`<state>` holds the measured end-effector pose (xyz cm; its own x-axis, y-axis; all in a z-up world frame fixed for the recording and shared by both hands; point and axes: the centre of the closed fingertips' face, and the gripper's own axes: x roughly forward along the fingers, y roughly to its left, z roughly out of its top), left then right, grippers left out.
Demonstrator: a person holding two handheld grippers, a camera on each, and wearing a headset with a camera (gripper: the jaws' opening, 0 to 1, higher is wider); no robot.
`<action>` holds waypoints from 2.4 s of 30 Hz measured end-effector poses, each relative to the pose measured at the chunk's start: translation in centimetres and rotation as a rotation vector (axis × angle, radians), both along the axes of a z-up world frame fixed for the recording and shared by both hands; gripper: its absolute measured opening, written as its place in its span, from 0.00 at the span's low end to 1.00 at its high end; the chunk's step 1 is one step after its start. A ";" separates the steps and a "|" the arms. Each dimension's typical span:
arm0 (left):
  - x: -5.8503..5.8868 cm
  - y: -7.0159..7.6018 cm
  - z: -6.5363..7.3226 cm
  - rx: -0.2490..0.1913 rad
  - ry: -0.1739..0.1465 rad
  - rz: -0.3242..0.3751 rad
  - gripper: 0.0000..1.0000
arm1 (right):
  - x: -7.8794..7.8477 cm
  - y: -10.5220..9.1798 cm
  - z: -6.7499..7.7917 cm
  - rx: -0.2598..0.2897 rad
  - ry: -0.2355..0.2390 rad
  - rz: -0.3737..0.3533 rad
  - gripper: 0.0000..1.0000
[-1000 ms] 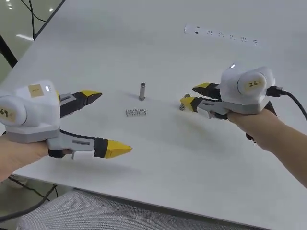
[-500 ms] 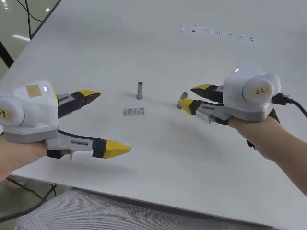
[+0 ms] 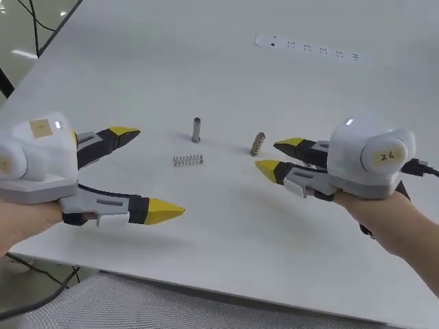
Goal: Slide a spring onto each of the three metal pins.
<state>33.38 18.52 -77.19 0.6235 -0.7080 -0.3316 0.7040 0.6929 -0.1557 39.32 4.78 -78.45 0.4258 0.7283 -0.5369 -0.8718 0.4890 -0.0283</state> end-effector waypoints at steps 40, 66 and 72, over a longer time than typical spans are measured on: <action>0.0 0.0 -0.2 0.001 0.015 -0.001 0.97 | -1.2 8.3 -1.5 -0.206 -0.095 0.417 0.26; 0.1 0.1 -0.7 -0.010 0.020 -0.002 0.97 | -0.3 12.5 -5.9 -0.400 -0.120 0.640 0.20; 0.0 0.7 -1.0 -0.012 0.029 0.010 0.97 | 0.0 12.7 -6.7 -0.403 -0.090 0.622 0.19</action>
